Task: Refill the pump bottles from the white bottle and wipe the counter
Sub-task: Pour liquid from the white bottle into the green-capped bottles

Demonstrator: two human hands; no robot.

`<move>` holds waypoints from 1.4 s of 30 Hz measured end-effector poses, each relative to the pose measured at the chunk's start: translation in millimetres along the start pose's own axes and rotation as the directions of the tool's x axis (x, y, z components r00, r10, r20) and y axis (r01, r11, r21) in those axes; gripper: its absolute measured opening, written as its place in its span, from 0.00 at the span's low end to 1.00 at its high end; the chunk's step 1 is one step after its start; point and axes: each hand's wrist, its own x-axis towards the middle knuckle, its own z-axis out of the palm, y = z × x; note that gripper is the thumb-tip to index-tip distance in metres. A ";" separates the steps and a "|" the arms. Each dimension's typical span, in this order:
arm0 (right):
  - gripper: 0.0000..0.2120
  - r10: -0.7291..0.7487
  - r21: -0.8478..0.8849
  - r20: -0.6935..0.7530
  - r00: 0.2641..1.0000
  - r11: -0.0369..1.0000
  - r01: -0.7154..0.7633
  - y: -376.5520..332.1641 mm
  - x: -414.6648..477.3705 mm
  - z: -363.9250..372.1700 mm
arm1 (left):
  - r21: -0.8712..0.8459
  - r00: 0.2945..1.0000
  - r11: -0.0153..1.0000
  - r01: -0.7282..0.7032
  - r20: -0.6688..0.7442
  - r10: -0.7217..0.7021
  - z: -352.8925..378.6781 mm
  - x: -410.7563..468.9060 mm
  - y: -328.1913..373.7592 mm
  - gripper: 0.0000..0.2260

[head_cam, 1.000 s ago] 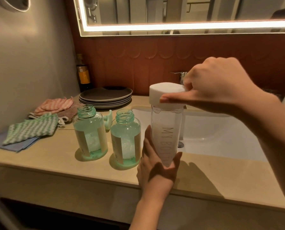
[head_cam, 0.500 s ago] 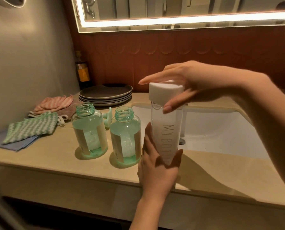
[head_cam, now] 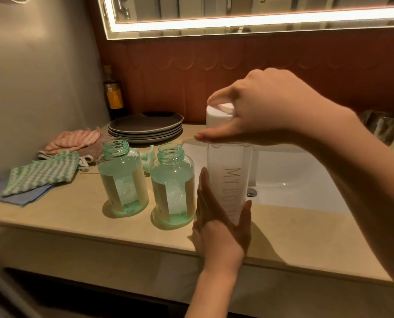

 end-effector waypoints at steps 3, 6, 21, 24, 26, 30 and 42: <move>0.43 0.010 0.004 -0.016 1.000 1.000 -0.010 -0.5 1.3 0.9 | 0.031 0.995 0.999 -0.042 -0.086 0.044 4.1 -0.6 2.2 0.39; 0.43 0.023 -0.017 -0.061 0.998 1.000 -0.024 -1.9 -0.5 1.9 | 0.036 0.997 0.999 -0.039 -0.072 0.042 4.2 0.0 2.7 0.39; 0.48 0.024 0.223 -0.233 0.972 0.974 0.029 -28.3 -20.9 -6.7 | -0.245 0.984 0.965 0.093 0.173 -0.050 -63.5 -25.1 4.0 0.45; 0.41 -0.080 0.446 -0.229 0.970 0.877 0.178 -47.2 -12.1 -12.3 | -0.264 0.987 0.955 0.132 0.121 -0.103 -93.8 -34.6 2.7 0.46; 0.34 -0.098 0.602 -0.228 0.969 0.768 0.219 -59.6 -4.0 -14.0 | -0.259 0.990 0.955 0.143 0.051 -0.134 -114.2 -33.8 -0.5 0.48; 0.33 -0.055 0.809 -0.172 0.984 0.562 0.173 -75.0 25.1 -10.4 | -0.271 0.985 0.955 0.123 -0.080 -0.150 -150.1 -19.7 -18.8 0.44; 0.38 0.100 0.936 0.173 0.980 0.293 -0.195 -37.9 117.0 88.2 | -0.233 0.940 0.961 0.147 -0.270 -0.209 -196.2 77.9 -79.5 0.30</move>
